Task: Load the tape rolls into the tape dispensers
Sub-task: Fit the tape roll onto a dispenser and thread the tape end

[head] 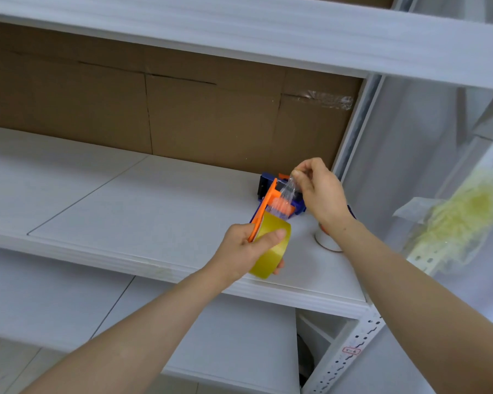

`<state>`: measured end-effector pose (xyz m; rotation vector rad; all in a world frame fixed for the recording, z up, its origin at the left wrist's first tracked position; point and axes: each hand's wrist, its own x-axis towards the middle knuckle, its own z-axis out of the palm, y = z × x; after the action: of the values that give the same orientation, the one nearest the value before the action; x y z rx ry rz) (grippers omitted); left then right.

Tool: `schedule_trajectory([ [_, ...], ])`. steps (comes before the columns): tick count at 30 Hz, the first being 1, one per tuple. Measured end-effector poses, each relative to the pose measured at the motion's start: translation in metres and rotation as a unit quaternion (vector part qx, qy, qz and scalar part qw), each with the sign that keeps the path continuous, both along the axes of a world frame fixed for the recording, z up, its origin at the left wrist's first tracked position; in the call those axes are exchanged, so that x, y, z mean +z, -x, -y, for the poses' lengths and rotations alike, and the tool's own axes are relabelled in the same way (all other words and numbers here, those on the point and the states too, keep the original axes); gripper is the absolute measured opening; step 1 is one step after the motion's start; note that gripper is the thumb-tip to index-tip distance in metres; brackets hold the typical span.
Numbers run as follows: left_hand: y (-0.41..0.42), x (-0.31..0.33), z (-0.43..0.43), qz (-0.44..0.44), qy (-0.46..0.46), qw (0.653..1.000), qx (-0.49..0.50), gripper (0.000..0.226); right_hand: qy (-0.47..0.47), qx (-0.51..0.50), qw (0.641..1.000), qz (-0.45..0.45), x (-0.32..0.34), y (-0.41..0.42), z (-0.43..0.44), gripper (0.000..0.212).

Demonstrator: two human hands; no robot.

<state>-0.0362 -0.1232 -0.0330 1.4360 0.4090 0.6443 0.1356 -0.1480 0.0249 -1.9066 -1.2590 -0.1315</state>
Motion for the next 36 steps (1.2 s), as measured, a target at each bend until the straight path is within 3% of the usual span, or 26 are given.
schedule_trajectory([
  [3,0.001,-0.001,-0.003,-0.02,0.0,1.0,0.004,0.028,-0.007,0.008,0.999,-0.03,0.0,-0.002,0.0,0.013],
  [9,0.003,-0.005,-0.001,-0.01,-0.006,0.999,-0.05,0.005,-0.043,0.024,0.996,-0.08,0.007,-0.005,-0.005,0.002],
  [13,0.005,-0.004,0.0,-0.015,-0.014,1.0,-0.004,0.016,-0.064,0.035,0.989,-0.13,0.009,-0.004,-0.007,0.012],
  [20,0.004,0.002,-0.005,-0.052,-0.013,0.999,0.005,0.028,-0.119,0.056,0.986,-0.099,0.006,0.003,-0.008,0.021],
  [24,0.003,0.001,-0.004,-0.061,-0.011,0.998,0.021,0.029,-0.128,0.061,0.988,-0.069,0.004,0.007,-0.008,0.011],
  [31,0.009,0.005,-0.01,-0.046,-0.001,0.998,-0.046,0.02,-0.126,0.04,0.987,-0.087,0.011,-0.003,-0.011,0.007],
  [33,0.009,0.003,-0.011,-0.039,-0.002,0.998,-0.04,0.01,-0.124,0.051,0.988,-0.075,0.013,-0.001,-0.011,0.008],
  [36,0.01,0.001,-0.011,-0.035,-0.005,0.999,-0.014,0.014,-0.135,0.059,0.987,-0.056,0.012,0.003,-0.01,0.009],
])
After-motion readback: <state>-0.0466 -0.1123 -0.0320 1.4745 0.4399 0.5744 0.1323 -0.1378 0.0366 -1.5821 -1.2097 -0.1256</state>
